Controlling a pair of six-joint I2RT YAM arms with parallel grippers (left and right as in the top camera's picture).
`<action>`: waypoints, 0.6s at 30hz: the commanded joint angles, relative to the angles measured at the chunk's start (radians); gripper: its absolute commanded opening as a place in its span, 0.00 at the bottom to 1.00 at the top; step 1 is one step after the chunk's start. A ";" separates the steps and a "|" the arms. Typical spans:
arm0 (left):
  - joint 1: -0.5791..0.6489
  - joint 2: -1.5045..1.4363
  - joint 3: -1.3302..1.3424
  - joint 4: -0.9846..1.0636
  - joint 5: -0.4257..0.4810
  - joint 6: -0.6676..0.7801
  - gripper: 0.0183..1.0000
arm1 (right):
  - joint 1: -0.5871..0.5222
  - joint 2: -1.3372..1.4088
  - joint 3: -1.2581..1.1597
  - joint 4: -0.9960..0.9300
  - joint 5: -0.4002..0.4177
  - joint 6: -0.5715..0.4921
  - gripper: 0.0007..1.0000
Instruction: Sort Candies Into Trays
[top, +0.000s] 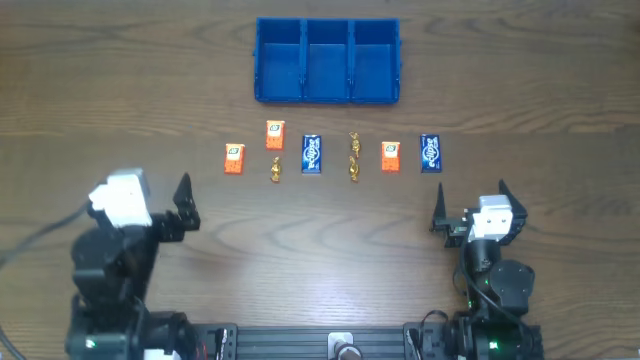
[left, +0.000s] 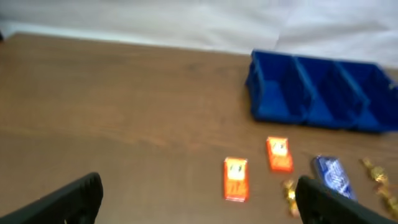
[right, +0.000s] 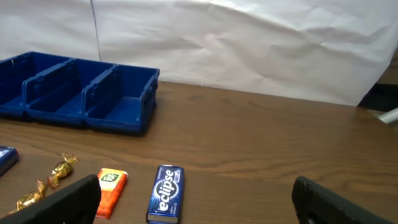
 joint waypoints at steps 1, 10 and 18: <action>-0.034 0.274 0.262 -0.130 0.008 -0.013 0.99 | 0.000 -0.002 0.000 -0.010 0.005 -0.014 1.00; -0.127 0.724 0.482 -0.249 0.005 -0.013 1.00 | 0.000 -0.002 0.000 -0.010 0.005 -0.014 1.00; -0.153 1.047 0.565 -0.246 0.006 -0.025 1.00 | 0.000 -0.002 0.000 -0.010 0.005 -0.014 1.00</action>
